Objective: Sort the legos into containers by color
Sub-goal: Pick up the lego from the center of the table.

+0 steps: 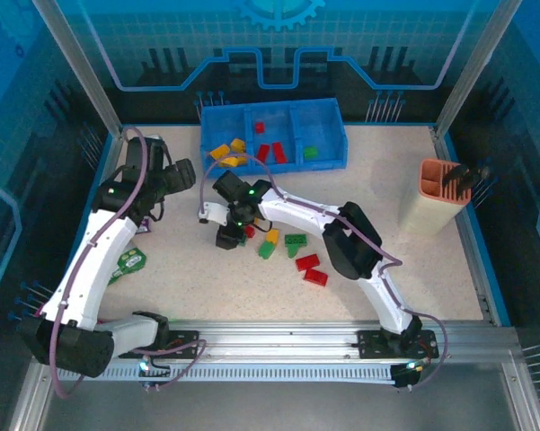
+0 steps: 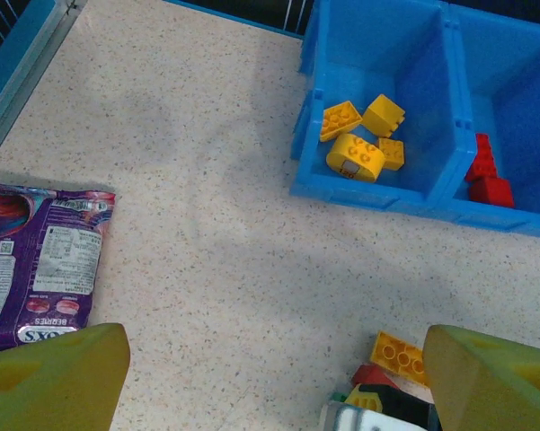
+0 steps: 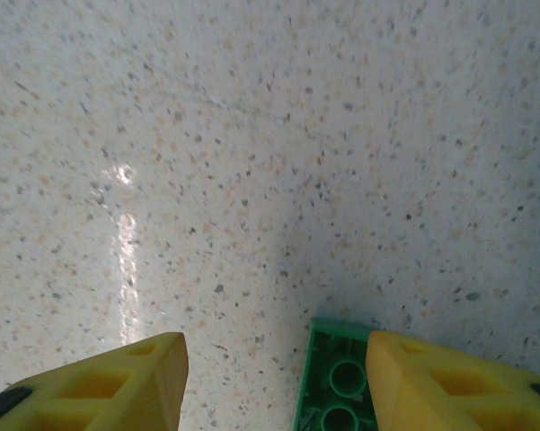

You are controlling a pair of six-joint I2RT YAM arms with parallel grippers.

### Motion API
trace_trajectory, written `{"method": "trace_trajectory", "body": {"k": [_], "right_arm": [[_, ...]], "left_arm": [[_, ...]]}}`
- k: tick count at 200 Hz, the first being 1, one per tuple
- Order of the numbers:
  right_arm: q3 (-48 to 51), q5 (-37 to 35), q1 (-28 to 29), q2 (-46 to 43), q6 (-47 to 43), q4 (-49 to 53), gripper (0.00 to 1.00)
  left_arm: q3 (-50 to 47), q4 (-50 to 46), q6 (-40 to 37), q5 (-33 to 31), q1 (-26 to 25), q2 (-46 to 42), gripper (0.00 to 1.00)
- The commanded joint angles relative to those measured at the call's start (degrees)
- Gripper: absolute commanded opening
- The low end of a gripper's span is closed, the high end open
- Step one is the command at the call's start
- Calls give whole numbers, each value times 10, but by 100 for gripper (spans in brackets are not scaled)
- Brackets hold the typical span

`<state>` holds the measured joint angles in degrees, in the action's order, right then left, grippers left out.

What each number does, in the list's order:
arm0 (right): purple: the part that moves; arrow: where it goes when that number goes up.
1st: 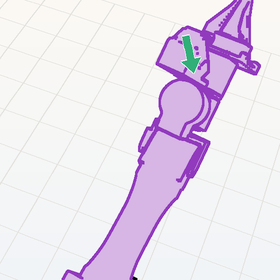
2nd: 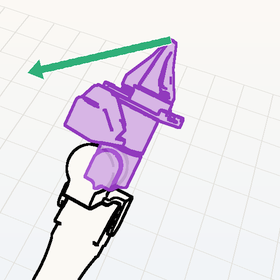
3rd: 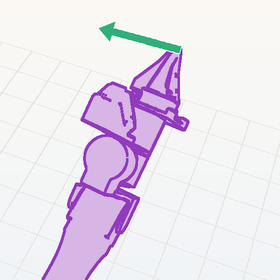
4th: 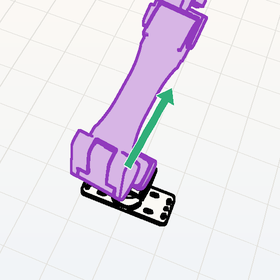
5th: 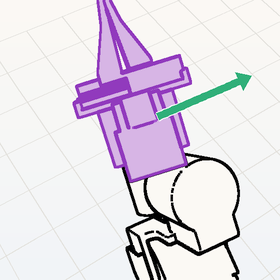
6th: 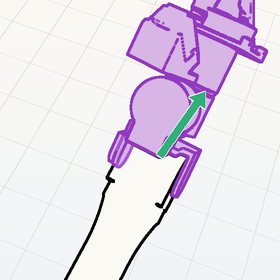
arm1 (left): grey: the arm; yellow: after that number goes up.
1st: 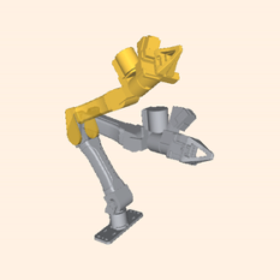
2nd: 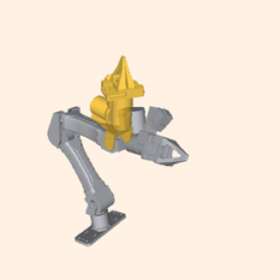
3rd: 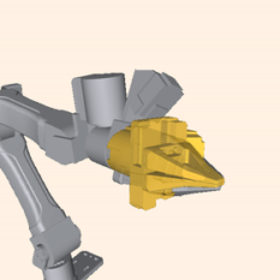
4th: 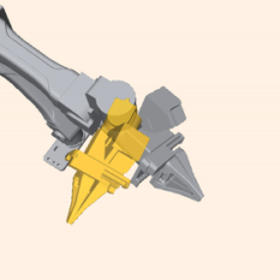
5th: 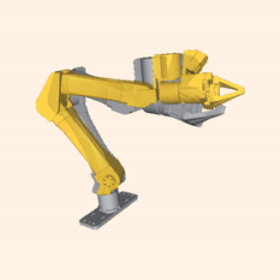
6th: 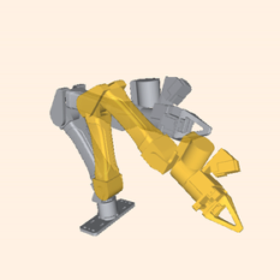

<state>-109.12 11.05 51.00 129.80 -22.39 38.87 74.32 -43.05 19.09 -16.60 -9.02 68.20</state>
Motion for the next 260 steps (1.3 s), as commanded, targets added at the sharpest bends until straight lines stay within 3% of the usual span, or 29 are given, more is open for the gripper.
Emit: {"method": "trace_trajectory", "body": {"k": [1,114,203,260], "right_arm": [[-13,-30,5,10,9,20,56],[-29,-55,7,65,0,57,59],[-8,-157,7,83,-33,63,58],[1,-172,8,70,-41,49,26]], "left_arm": [[-11,2,-3,15,9,-15,86],[-11,7,2,21,15,-5,88],[-10,13,2,28,15,11,90],[-9,16,0,28,15,15,91]]}}
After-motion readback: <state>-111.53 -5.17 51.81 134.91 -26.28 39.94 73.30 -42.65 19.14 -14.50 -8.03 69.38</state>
